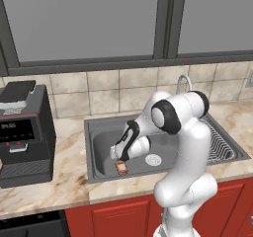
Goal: Pick up the bar soap and dish brush from the sink, and place them back in the cabinet, and close the cabinet doors.
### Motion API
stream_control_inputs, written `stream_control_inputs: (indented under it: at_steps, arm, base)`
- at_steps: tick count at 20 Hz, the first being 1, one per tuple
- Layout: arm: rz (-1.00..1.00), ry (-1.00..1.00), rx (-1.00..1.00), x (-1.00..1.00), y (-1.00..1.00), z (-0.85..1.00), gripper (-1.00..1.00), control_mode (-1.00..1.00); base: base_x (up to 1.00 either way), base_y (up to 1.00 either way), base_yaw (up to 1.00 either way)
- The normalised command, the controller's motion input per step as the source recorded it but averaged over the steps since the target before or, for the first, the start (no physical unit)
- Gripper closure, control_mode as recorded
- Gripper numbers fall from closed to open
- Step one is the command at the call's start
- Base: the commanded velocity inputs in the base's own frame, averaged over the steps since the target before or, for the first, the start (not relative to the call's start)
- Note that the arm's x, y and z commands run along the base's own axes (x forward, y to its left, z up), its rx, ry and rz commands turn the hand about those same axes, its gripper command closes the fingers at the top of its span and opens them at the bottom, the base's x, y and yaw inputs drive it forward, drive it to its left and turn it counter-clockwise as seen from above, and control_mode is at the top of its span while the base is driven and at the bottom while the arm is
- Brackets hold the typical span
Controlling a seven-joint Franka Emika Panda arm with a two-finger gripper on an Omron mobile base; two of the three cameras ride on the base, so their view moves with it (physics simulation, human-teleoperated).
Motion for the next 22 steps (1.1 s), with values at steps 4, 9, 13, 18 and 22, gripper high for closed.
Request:
stream_control_inputs:
  at_steps: [4, 9, 13, 18, 22]
  arm:
    - [0.00, 0.00, 0.00, 0.21, 0.04, -0.21, -1.00, -1.00]
    - [0.00, 0.00, 0.00, 0.14, 0.05, -0.21, -1.00, -1.00]
    - [0.00, 0.00, 0.00, 0.00, 0.05, -0.12, -1.00, -1.00]
    - [0.00, 0.00, 0.00, 0.00, 0.07, -0.16, -1.00, -1.00]
    - [0.00, 0.00, 0.00, 0.00, 0.04, -0.11, -1.00, -1.00]
  base:
    - [0.00, 0.00, 0.00]
    - [0.00, 0.00, 0.00]
    - [0.00, 0.00, 0.00]
    - [0.00, 0.00, 0.00]
    - [0.00, 0.00, 0.00]
